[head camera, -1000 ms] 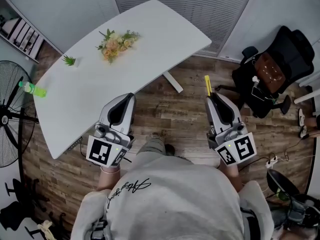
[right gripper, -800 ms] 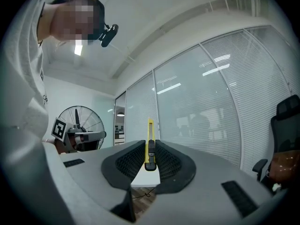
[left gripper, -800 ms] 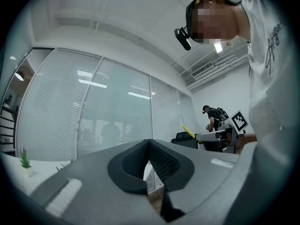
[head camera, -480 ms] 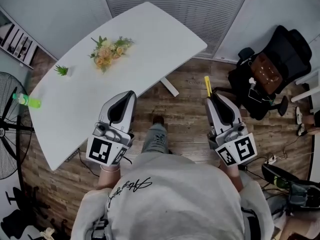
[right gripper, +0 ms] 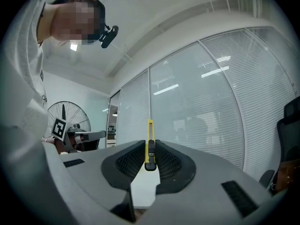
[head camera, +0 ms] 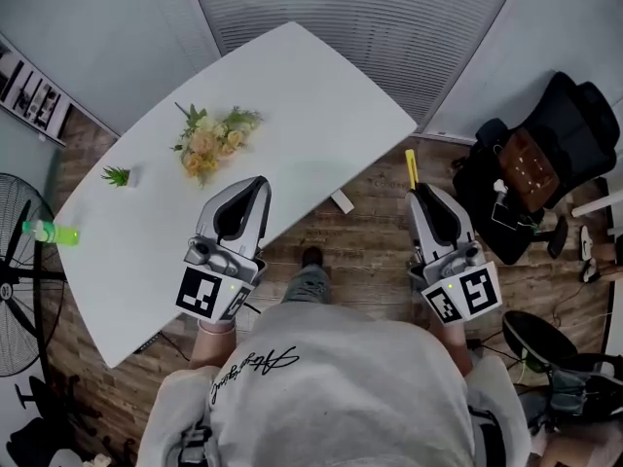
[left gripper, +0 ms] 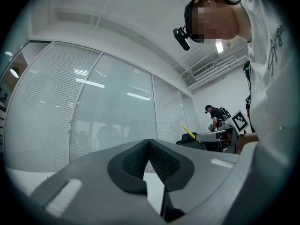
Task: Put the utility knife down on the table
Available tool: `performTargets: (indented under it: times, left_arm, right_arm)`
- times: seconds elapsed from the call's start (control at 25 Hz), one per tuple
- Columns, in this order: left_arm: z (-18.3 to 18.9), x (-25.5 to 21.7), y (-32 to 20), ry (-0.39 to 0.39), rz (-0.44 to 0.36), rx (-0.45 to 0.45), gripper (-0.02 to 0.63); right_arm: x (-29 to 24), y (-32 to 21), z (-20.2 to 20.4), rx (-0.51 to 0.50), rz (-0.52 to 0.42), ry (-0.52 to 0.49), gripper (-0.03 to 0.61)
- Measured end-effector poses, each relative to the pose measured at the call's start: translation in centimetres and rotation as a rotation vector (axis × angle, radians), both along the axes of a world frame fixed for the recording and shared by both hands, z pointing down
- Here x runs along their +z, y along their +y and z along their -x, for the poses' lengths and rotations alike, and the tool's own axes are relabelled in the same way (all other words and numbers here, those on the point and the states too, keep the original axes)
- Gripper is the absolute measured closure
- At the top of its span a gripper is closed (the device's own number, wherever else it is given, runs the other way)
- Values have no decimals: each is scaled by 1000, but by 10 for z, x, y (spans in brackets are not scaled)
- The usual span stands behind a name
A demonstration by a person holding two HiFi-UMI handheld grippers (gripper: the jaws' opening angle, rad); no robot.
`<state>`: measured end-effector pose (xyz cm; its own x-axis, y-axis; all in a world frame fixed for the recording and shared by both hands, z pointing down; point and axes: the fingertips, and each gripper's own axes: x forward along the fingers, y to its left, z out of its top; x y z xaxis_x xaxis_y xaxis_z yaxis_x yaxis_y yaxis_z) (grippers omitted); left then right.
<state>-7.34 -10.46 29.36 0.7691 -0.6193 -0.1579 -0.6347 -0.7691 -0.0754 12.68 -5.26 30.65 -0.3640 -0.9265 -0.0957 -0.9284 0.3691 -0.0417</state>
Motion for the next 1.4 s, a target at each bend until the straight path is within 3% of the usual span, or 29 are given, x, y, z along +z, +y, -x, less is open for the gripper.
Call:
performTargets:
  times: [0.72,1.2,1.4]
  left_arm:
    - [-18,-3,-162,20,51,24,621]
    - [-37,-1,-190,52,74,-51,621]
    - [-52,0,-186,25,67,-81,621]
  right_arm:
    - [-11,-161,-9,17,11,1,514]
    - [-9,-198,-22,-70,25,-1,514]
    - [-11,-205,-32,-115,21,8,514]
